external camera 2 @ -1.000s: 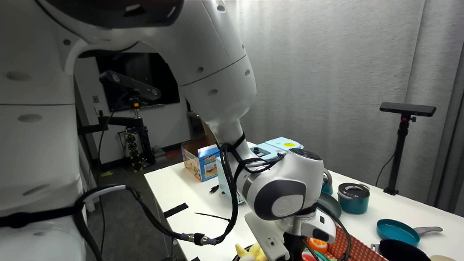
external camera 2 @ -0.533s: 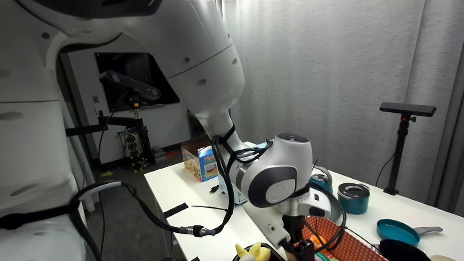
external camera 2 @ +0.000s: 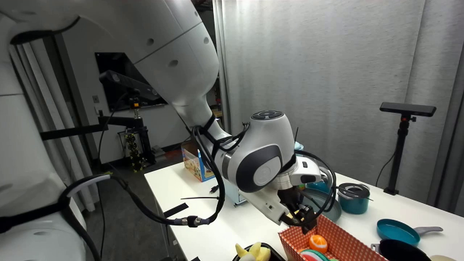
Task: Place the banana toy and orange toy on the black tray
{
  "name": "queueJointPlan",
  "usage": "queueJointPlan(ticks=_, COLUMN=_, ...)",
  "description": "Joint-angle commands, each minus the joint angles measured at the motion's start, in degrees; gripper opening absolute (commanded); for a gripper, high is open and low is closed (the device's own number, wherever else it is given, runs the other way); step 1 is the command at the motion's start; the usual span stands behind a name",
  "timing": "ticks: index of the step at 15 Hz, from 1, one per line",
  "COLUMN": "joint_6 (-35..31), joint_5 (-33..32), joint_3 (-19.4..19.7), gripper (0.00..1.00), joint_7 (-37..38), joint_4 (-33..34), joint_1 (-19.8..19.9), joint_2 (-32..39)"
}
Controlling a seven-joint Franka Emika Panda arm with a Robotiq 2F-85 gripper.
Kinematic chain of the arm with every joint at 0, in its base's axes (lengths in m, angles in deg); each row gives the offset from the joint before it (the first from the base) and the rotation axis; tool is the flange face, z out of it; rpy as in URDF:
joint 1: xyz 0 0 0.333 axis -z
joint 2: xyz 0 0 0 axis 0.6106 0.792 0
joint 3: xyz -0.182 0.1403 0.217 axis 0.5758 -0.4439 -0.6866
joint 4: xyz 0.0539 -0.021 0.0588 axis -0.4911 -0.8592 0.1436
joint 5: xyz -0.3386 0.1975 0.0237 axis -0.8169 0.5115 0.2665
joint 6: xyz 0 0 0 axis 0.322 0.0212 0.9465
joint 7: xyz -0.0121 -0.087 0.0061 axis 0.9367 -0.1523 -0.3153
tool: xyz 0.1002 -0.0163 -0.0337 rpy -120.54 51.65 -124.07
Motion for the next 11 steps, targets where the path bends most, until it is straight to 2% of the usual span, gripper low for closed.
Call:
queueJointPlan(ticks=1, joint_6=-3.88, joint_5=-0.34, joint_3=-0.19, gripper=1.0, joint_7=-1.01, joint_4=-3.19, joint_1=-0.16, joint_2=-4.36)
queueJointPlan(ticks=2, joint_6=-1.67, joint_5=0.02, joint_3=-0.04, gripper=1.0, joint_7=-0.43, joint_4=-0.72, joint_1=0.03, joint_2=-1.35)
queueJointPlan(ticks=11, joint_6=-2.17, joint_5=0.02, joint_3=-0.09, gripper=1.0, joint_7=-0.53, joint_4=-1.56, joint_1=0.02, joint_2=-2.61)
